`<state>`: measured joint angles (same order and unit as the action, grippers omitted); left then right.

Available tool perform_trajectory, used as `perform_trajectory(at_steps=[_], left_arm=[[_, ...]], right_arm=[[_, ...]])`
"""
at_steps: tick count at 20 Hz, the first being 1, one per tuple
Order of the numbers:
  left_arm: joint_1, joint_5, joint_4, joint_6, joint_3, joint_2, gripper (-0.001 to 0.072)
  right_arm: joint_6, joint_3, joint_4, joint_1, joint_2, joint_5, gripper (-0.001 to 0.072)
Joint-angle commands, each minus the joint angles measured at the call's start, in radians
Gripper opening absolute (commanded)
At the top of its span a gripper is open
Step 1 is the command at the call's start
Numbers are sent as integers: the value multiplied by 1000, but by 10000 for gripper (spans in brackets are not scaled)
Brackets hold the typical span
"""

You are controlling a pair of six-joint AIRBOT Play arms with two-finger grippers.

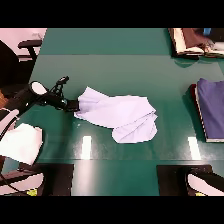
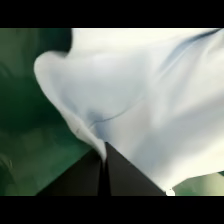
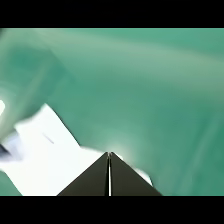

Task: Fold the shirts.

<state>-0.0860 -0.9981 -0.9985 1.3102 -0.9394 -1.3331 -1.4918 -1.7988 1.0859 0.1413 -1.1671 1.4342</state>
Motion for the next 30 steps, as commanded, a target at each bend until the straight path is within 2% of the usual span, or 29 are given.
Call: perform_trajectory(at_steps=[1,4,5,6,7,8,9,10,14,18,19,20,21,25,27,30], left_arm=[[0,-61,-8,-14,-95,-3,24],[0,-96,-8,-28,-189,-3,24],[0,-98,-8,-28,-205,-3,24],[0,-94,-8,-28,-214,-3,24],[0,-87,-2,-28,-215,-3,24],[0,-85,-2,-28,-215,-4,24],[0,-84,-2,-28,-215,-4,24],[0,-84,-2,-28,-215,-4,24],[0,-85,-2,-27,-215,-4,25],[0,-85,-2,-27,-215,-4,24],[0,-87,-2,-28,-215,-4,24],[0,-87,-2,-27,-215,-4,24],[0,-90,-2,-27,-218,-2,24],[1,-85,-85,-27,-315,120,24],[1,-85,-130,-27,-431,214,23],[0,-76,-141,-27,-655,353,23]], right_arm=[[-1,267,41,-80,84,53,18],[-1,629,39,-189,173,12,30],[0,753,34,-211,191,-1,234],[0,862,32,-224,201,-23,477],[0,970,31,-224,205,-58,490],[3,1055,29,-211,200,-96,465],[42,1127,4,-185,188,-135,400],[81,1174,-31,-156,171,-171,382],[90,1222,-127,-17,56,-319,382],[107,1145,-132,79,-77,-340,374],[125,1120,-132,94,-97,-341,270],[128,1092,-117,105,-110,-344,108],[128,1067,-97,111,-112,-344,17],[92,911,63,66,12,-249,16],[93,783,87,7,126,-169,17],[93,567,93,-84,292,-150,16]])
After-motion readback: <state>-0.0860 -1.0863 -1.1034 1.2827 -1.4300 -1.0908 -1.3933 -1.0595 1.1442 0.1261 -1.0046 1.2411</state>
